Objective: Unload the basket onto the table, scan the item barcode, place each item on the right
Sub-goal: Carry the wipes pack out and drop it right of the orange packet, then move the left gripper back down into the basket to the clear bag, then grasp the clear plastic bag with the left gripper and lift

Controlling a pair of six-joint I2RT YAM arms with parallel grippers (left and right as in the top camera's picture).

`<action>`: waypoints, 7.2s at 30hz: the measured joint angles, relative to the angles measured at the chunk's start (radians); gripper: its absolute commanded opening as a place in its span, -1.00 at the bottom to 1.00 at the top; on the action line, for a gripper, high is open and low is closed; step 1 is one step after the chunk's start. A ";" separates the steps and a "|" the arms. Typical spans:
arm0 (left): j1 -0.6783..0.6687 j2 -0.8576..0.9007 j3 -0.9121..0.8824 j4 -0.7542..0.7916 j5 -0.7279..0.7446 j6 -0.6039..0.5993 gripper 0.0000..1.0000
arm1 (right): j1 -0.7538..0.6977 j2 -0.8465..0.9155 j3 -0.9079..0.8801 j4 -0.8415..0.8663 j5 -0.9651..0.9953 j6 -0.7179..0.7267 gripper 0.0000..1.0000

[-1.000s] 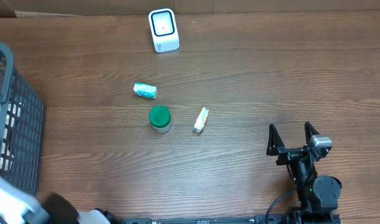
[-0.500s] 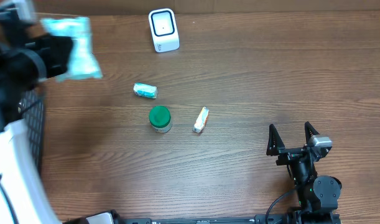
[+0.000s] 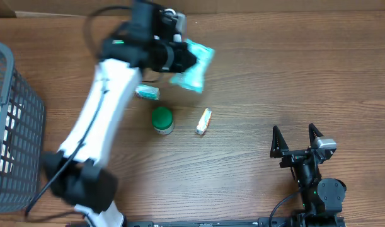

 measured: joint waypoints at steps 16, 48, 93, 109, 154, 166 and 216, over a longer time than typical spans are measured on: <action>-0.269 0.330 -0.006 0.208 -0.002 -0.318 -0.91 | 0.000 0.000 0.000 0.000 0.000 0.000 1.00; 0.112 -0.140 0.261 -0.173 -0.198 -0.057 0.48 | 0.000 0.000 0.000 0.000 0.000 0.000 0.99; 1.147 -0.247 -0.227 -0.048 -0.551 0.067 0.51 | 0.000 0.000 0.000 0.000 0.000 0.000 1.00; 1.146 -0.131 -0.247 0.024 -0.555 0.323 0.68 | 0.000 0.000 0.000 0.000 0.000 0.000 1.00; 1.216 0.204 -0.254 0.299 -0.595 0.734 1.00 | 0.000 0.000 0.000 0.000 0.000 0.000 1.00; 1.286 0.238 -0.263 0.296 -0.463 0.757 0.77 | 0.000 0.000 0.000 0.001 0.000 0.000 0.99; 1.244 -0.077 -0.060 0.129 -0.408 0.448 -0.91 | 0.000 0.000 0.000 0.000 0.000 0.000 0.99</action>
